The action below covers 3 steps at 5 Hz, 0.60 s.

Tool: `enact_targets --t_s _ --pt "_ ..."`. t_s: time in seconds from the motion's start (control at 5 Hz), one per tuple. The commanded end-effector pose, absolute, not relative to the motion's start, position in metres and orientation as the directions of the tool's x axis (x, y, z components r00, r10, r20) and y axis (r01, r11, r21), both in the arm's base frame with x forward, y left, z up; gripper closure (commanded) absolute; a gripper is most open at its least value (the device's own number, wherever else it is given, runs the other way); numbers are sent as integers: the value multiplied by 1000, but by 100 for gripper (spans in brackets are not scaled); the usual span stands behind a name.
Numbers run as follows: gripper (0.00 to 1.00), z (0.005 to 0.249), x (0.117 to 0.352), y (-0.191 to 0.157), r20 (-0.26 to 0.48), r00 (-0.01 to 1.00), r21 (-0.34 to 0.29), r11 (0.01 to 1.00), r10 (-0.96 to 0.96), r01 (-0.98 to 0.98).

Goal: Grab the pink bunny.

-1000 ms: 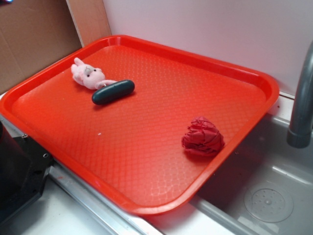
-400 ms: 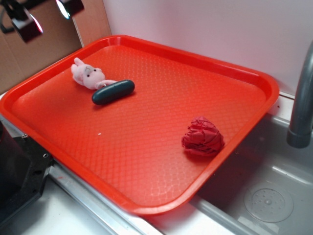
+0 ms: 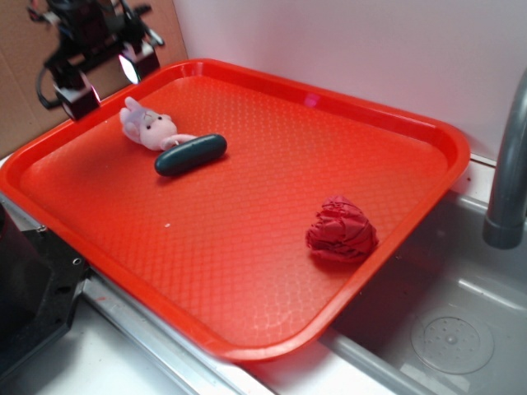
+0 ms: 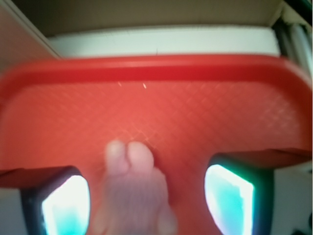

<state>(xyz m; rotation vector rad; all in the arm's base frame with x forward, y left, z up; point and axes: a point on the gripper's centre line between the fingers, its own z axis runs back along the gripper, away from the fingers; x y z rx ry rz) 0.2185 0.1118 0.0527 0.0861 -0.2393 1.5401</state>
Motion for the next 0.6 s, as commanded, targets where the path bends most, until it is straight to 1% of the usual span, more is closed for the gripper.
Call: enact_targets --t_s 0.0,0.2,0.4 --pt "0 29 224 111 216 41 -89 62 976 -994" --pt "100 25 224 110 229 32 -98 55 973 -994" --pt "100 28 226 113 225 59 -102 84 972 -991"
